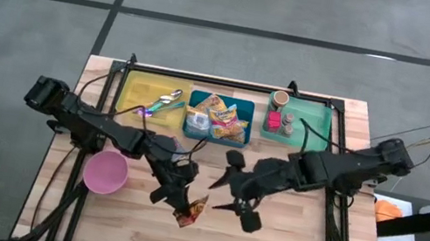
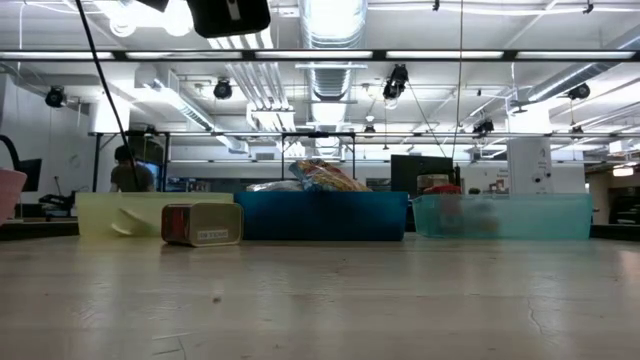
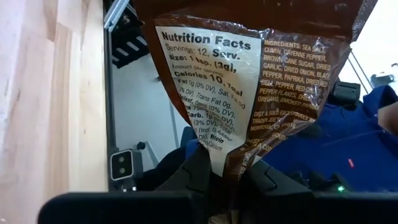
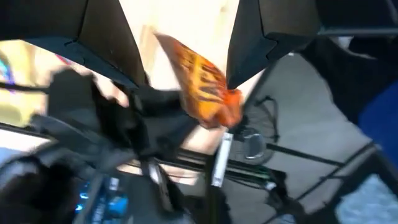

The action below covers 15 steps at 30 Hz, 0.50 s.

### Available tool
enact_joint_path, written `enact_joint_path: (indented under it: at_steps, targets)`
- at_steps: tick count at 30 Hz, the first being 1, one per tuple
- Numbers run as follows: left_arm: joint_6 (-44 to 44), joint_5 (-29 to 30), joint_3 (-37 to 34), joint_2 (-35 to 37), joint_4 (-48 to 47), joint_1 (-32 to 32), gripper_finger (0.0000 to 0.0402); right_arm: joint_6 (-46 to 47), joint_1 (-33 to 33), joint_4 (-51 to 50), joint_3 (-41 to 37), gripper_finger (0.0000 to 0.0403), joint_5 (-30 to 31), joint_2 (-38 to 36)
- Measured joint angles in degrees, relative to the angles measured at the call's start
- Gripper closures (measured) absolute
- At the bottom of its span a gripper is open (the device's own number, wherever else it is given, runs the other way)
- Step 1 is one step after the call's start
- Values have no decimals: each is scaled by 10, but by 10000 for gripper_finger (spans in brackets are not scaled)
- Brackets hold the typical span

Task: Pick & Place Food Item
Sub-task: Put the orange seasoning pack into the light green bin

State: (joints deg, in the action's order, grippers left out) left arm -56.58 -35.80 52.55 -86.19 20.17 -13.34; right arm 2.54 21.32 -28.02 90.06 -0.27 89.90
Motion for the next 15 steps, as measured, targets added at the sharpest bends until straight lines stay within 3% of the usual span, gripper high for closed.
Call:
enact_joint_path:
  at_steps: [6, 15]
  targets:
    - [15, -10, 8, 0, -9, 4, 364, -1, -13, -2, 21, 179, -78, 38]
    - [33, -44, 8, 0, -8, 7, 364, -5, -17, 0, 34, 179, -58, 47]
